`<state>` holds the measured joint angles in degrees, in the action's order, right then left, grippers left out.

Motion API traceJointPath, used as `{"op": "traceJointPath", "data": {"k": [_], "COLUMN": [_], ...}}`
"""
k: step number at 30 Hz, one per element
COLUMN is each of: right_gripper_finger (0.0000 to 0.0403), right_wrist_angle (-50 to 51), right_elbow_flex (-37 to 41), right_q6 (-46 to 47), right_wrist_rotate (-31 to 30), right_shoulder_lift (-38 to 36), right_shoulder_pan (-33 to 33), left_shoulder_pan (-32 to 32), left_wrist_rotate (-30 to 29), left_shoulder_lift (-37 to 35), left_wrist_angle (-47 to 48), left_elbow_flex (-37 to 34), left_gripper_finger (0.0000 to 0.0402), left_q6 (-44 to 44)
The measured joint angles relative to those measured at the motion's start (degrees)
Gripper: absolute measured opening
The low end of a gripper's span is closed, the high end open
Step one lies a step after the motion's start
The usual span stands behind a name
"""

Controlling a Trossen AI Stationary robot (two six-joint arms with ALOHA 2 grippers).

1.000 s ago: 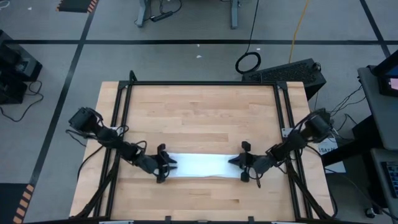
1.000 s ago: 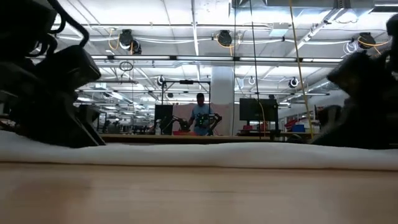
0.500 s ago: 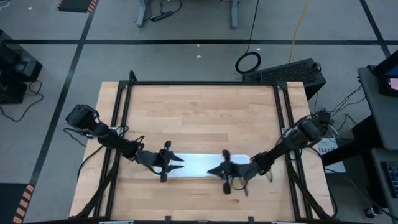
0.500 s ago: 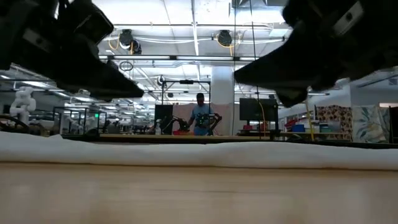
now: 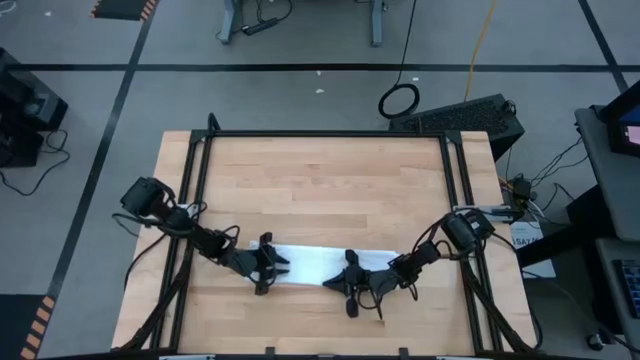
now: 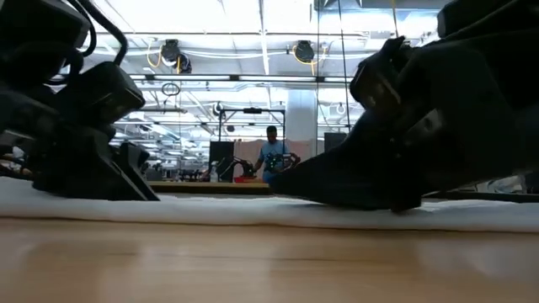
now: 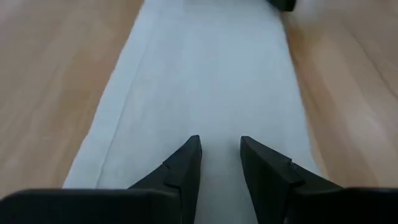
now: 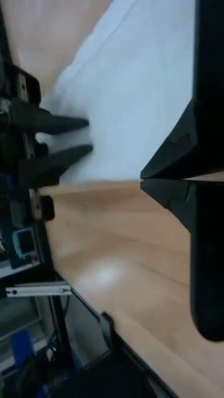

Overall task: Roll napkin
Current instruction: Roll the white table napkin

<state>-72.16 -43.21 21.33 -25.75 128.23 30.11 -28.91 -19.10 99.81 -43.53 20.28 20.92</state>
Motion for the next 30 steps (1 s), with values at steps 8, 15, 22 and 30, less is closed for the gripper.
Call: {"op": "traceJointPath", "data": {"k": [8,15,22,30], "right_gripper_finger": [0.0,0.0,0.0,0.0], "right_wrist_angle": [11.67,26.73,35.67,39.75], "right_elbow_flex": [2.3,2.54,2.59,2.61], "right_q6": [-6.55,-6.56,2.14,5.11], "right_wrist_rotate": [0.16,0.29,0.62,0.62], "right_shoulder_lift": [-15.7,-21.23,-19.4,-20.11], "right_shoulder_pan": [-1.28,-2.75,-2.58,-0.72], "left_shoulder_pan": [0.39,0.38,-1.58,1.3], "left_wrist_rotate": [-0.56,0.65,4.1,5.07], "left_shoulder_lift": [-5.53,-11.06,-10.88,-11.19], "left_wrist_angle": [-1.03,-1.14,13.77,25.32], "left_elbow_flex": [-0.12,0.27,0.03,0.32], "left_gripper_finger": [0.0123,0.0123,0.0123,0.0077], "left_q6": [-5.52,-7.03,9.83,8.95]}}
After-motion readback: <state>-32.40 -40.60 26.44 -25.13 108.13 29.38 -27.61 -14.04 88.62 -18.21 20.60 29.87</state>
